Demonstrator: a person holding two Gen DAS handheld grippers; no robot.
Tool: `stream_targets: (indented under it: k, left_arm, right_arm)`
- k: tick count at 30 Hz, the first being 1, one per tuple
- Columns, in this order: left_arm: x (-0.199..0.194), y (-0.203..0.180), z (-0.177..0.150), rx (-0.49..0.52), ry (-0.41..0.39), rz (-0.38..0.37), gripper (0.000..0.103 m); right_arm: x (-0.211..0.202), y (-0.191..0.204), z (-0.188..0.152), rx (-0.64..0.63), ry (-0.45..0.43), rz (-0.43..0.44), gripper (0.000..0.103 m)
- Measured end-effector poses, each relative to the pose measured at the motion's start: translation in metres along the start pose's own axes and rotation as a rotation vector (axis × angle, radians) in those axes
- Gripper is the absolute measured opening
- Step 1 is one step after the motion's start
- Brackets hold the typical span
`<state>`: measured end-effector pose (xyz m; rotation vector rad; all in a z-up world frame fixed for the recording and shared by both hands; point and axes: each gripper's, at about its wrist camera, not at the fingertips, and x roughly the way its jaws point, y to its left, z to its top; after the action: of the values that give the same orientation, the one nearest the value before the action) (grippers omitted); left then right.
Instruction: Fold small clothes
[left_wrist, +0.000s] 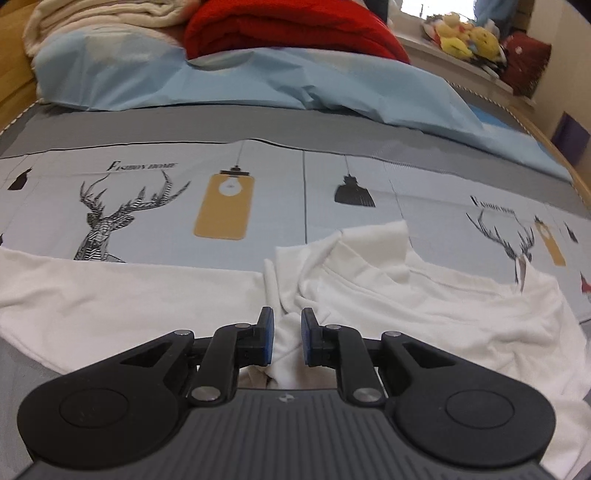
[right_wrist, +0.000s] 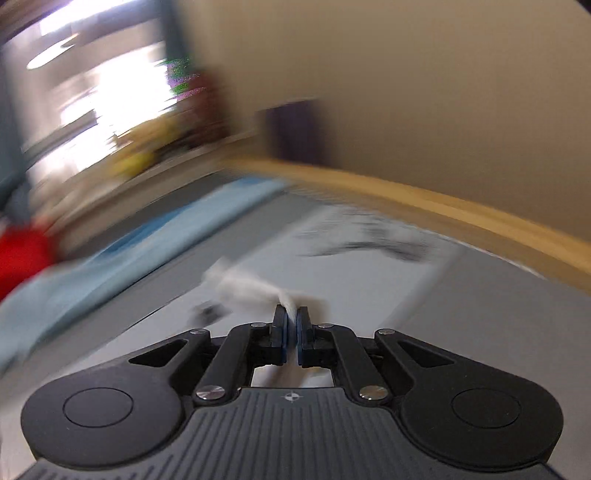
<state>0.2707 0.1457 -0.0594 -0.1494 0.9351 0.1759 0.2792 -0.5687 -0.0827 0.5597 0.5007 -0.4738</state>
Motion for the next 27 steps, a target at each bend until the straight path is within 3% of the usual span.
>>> stream_targets:
  k: [4, 7, 9, 12, 15, 17, 18, 19, 24, 26, 27]
  left_arm:
    - [0.007, -0.003, -0.001, 0.008, 0.011, 0.002, 0.017]
    - [0.011, -0.007, -0.001, 0.013, 0.019, -0.005, 0.017]
    - [0.013, -0.009, -0.002, 0.022, 0.024, -0.013, 0.017]
    - [0.016, -0.014, -0.004, 0.047, 0.036, -0.026, 0.017]
    - [0.018, -0.016, -0.006, 0.061, 0.044, -0.027, 0.017]
    - [0.019, -0.017, -0.006, 0.057, 0.048, -0.030, 0.017]
    - [0.019, -0.017, -0.006, 0.057, 0.049, -0.032, 0.017]
    - [0.019, -0.018, -0.006, 0.059, 0.049, -0.032, 0.017]
    - [0.020, -0.021, -0.009, 0.081, 0.052, -0.026, 0.017]
    - [0.021, -0.020, -0.010, 0.082, 0.057, -0.022, 0.017]
    - [0.022, -0.020, -0.010, 0.082, 0.059, -0.022, 0.017]
  right_arm:
    - [0.015, -0.054, -0.011, 0.131, 0.018, -0.114, 0.003]
    - [0.017, -0.076, -0.011, 0.198, -0.028, -0.093, 0.003]
    - [0.027, -0.096, -0.019, 0.275, 0.031, -0.047, 0.004]
    - [0.045, -0.117, -0.043, 0.370, 0.201, -0.181, 0.010]
    - [0.040, -0.120, -0.050, 0.419, 0.208, -0.173, 0.010]
    - [0.041, -0.116, -0.045, 0.413, 0.193, -0.144, 0.026]
    - [0.043, -0.118, -0.045, 0.425, 0.179, -0.138, 0.045]
    - [0.042, -0.120, -0.043, 0.441, 0.160, -0.149, 0.052]
    - [0.051, -0.142, -0.038, 0.567, 0.105, -0.117, 0.050]
    - [0.058, -0.145, -0.033, 0.563, 0.109, -0.095, 0.036]
    - [0.062, -0.146, -0.032, 0.549, 0.119, -0.079, 0.023]
